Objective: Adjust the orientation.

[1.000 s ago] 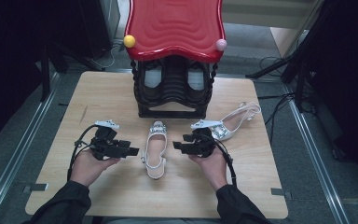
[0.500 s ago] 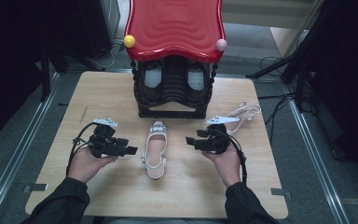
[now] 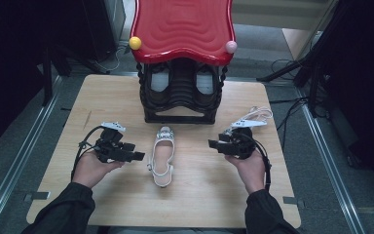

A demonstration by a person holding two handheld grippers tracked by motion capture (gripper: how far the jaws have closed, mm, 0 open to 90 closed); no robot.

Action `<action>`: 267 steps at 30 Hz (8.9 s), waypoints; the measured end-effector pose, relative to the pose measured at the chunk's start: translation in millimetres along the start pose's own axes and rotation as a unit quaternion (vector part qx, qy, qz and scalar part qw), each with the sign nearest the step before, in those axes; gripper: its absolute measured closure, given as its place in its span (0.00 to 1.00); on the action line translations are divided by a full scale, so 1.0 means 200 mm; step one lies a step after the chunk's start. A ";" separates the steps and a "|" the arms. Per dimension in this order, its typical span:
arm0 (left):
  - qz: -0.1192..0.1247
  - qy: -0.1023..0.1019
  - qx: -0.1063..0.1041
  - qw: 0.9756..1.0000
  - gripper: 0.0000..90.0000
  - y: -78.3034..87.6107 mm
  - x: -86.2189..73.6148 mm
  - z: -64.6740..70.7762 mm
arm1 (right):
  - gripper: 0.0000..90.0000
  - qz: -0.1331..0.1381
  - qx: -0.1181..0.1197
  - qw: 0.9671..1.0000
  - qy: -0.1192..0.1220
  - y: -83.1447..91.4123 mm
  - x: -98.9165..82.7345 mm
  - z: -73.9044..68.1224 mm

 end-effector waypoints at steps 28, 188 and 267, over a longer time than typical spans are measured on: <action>0.000 0.006 0.012 1.000 0.39 0.01 -0.04 0.00 | 1.00 0.002 -0.074 0.996 -0.054 0.08 0.00 0.35; -0.006 0.005 0.015 1.000 0.38 0.02 -0.06 -0.03 | 0.76 -0.076 -0.025 0.996 -0.027 -0.29 0.07 -0.08; 0.010 0.008 0.020 1.000 0.38 0.04 -0.05 -0.06 | 1.00 -0.059 -0.132 0.984 -0.103 0.16 -0.07 0.49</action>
Point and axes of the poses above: each handheld gripper's, and its own axes: y roughly backward along the jaws, x roughly out of its top, z roughly to its right, the point moved 3 cm from there along -y, roughly forward along the jaws, and after that the axes turned 11 degrees about -z, right-handed, at the moved point
